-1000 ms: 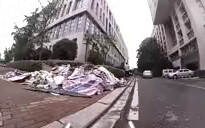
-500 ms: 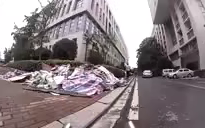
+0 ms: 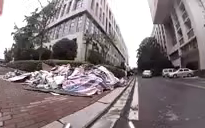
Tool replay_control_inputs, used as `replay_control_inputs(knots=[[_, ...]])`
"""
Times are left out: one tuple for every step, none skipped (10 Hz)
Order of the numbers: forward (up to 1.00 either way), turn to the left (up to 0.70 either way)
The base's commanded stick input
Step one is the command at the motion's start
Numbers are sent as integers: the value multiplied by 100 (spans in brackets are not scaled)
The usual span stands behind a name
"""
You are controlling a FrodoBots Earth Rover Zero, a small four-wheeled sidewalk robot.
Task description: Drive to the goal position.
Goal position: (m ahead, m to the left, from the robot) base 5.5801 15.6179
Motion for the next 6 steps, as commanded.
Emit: replay_control_inputs(knots=[[45,27],[45,27],[45,27],[45,27],[45,27],[45,27]])
